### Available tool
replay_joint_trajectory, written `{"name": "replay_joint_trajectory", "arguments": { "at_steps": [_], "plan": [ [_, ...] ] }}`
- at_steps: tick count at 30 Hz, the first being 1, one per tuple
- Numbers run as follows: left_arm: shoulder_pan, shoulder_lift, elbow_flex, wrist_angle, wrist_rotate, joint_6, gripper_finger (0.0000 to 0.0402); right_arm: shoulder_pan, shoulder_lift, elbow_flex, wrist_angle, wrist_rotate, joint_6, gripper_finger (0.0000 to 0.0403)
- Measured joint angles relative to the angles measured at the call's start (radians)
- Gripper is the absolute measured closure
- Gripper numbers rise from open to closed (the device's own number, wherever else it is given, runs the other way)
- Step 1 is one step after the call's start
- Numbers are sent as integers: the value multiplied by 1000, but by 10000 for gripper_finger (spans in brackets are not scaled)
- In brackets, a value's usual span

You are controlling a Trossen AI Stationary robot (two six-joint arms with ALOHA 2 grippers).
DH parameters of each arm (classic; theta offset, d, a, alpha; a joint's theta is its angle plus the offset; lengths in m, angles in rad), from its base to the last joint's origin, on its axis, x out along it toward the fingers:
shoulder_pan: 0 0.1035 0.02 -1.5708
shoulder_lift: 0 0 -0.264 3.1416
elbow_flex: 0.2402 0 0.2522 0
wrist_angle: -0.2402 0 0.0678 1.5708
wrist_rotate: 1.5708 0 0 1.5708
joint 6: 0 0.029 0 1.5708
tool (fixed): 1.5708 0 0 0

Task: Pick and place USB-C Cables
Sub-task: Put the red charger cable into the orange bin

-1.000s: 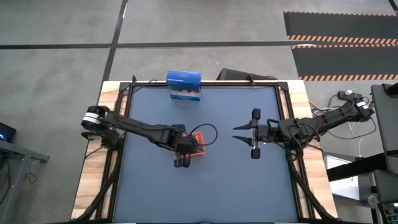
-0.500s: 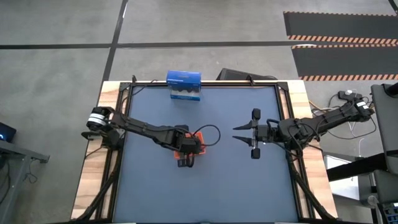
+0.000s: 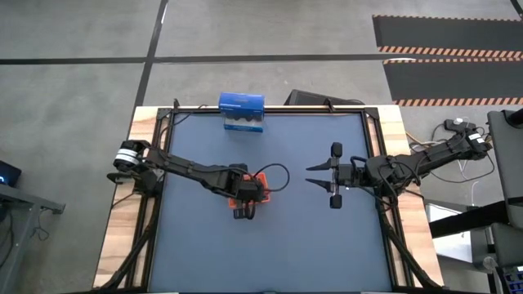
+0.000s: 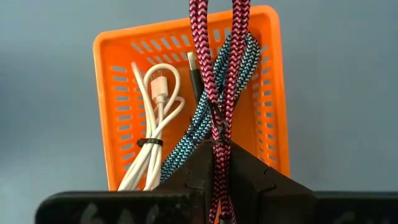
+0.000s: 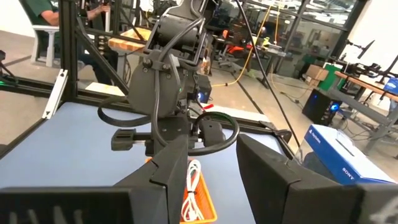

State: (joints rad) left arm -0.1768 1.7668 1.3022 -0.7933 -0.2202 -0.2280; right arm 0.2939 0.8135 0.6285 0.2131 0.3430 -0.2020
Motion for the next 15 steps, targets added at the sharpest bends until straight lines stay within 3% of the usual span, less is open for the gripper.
{"name": "replay_joint_trajectory", "arguments": {
  "at_steps": [15],
  "plan": [
    [0, 0, 0, 0, 0, -1, 376, 0, 0, 0, 0, -1, 9, 272]
  ]
}}
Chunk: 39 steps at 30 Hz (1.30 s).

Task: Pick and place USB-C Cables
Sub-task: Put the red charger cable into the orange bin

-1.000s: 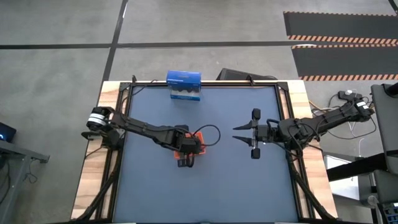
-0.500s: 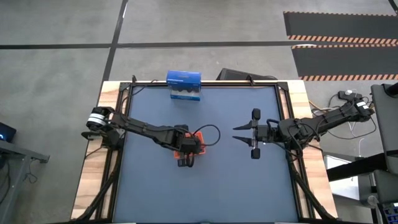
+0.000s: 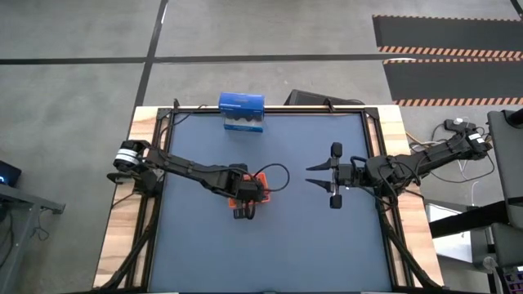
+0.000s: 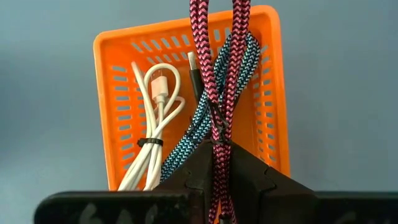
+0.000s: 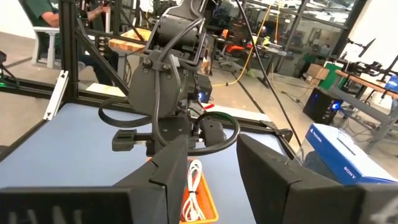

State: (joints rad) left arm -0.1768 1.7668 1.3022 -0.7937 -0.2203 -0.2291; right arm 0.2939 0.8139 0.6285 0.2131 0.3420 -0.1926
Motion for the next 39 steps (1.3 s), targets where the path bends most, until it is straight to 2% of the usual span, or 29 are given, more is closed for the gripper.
{"name": "replay_joint_trajectory", "arguments": {
  "at_steps": [7, 19, 29, 33, 39],
  "plan": [
    [0, 0, 0, 0, 3, -2, 368, 0, 0, 0, 0, 0, 2, 270],
    [1, -1, 9, -31, 6, -1, 279, 0, 0, 0, -1, 0, 12, 264],
    [0, -95, 24, -48, 5, 4, 272, 0, 1, 0, -13, 0, 9, 271],
    [-15, -130, -27, 52, -39, 9, 277, 0, 1, 0, -25, 0, 7, 275],
    [-15, -123, -148, 375, -46, 27, 317, 0, 1, 0, -27, 0, 7, 273]
  ]
}}
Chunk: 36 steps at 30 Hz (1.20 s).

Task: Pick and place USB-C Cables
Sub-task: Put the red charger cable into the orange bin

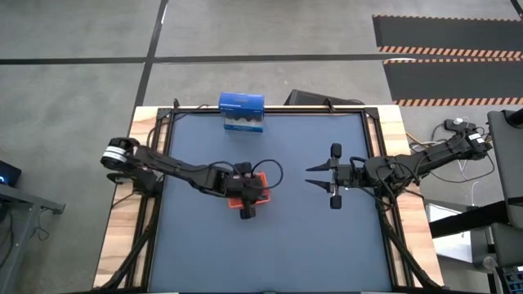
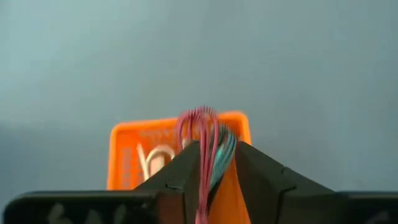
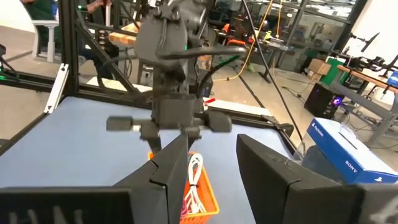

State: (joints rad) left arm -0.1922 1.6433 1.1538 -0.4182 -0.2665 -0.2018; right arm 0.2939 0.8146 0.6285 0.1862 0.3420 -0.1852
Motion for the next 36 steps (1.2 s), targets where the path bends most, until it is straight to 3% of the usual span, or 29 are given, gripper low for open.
{"name": "replay_joint_trajectory", "arguments": {
  "at_steps": [5, 13, 25, 36],
  "plan": [
    [1, 24, -76, 112, -6, 1, 356, 0, 0, 0, -2, 0, 1, 268],
    [3, 21, -146, 122, -82, -31, 398, 0, 0, 0, -2, 0, 1, 276],
    [2, 26, -188, 123, -89, -105, 401, 0, 0, 0, -3, 0, 1, 270],
    [2, -94, -185, 119, -91, -103, 402, 0, 0, 0, -4, 1, 11, 280]
  ]
}}
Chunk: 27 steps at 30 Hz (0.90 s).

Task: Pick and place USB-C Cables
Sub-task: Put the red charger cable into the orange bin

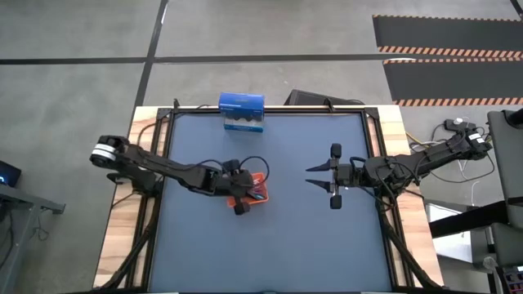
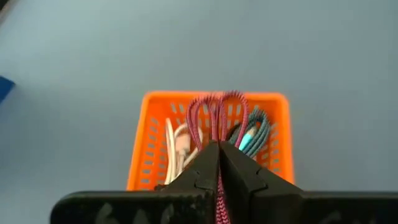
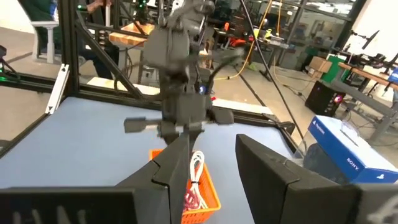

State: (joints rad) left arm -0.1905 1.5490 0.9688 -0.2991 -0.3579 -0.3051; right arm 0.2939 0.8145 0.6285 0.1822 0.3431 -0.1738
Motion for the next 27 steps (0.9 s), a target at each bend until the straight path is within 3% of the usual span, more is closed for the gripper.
{"name": "replay_joint_trajectory", "arguments": {
  "at_steps": [7, 16, 27],
  "plan": [
    [-26, -141, -48, -35, 43, 4, 401, -3, 53, 0, -5, 8, 73, 301],
    [-60, -207, -161, -20, 46, -16, 401, -91, 303, 133, -76, 15, 218, 390],
    [-60, -188, -191, -24, 94, -3, 401, -188, 693, 427, -251, -215, 293, 394]
  ]
}}
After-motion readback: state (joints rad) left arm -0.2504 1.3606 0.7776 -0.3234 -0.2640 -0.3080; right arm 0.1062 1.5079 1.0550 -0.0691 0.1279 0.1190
